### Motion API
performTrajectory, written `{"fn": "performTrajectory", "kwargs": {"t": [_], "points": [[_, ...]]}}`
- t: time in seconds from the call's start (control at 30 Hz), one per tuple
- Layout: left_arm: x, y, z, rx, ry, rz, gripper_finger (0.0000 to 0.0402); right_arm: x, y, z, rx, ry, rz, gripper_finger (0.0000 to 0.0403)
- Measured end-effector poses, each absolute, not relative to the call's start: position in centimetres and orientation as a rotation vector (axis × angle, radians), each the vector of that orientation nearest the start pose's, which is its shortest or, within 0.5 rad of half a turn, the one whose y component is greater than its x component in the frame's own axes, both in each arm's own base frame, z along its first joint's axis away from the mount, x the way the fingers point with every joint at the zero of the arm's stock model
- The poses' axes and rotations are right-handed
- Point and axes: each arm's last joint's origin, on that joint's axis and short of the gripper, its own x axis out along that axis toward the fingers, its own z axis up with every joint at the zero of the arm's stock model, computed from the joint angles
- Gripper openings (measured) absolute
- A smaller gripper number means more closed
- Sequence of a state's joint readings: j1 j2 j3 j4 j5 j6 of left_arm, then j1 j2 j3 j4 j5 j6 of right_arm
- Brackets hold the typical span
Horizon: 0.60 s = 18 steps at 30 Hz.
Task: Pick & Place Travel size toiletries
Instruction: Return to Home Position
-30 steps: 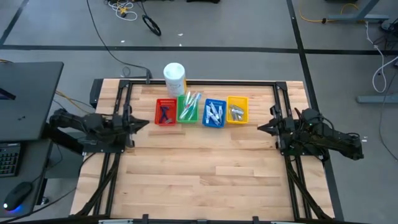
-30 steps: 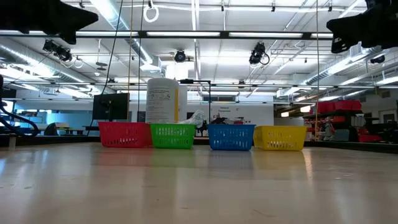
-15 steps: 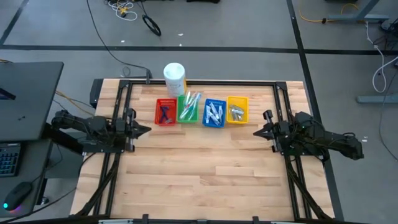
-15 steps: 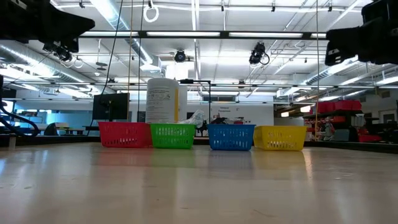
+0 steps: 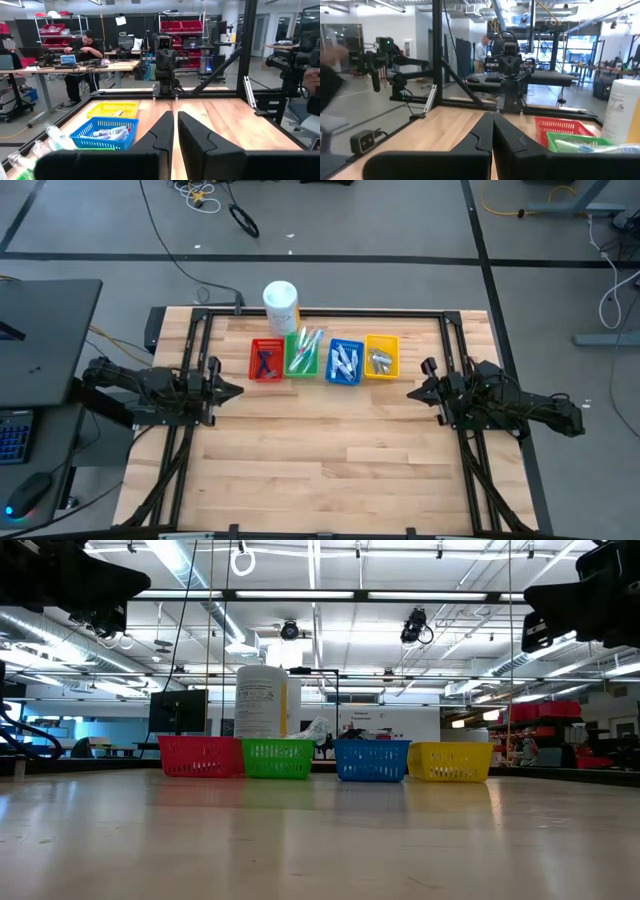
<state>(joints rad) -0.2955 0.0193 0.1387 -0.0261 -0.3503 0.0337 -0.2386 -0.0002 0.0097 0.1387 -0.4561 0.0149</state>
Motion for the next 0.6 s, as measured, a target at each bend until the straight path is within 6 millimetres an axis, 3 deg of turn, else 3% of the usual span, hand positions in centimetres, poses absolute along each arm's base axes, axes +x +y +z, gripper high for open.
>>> {"fn": "performTrajectory", "kwargs": {"t": [0.6], "points": [[8.58,-1.56,20.61,0.011,-0.087,0.060,0.0035,9.38,-0.97,17.75,0.092,-0.102,0.224,0.0008]]}}
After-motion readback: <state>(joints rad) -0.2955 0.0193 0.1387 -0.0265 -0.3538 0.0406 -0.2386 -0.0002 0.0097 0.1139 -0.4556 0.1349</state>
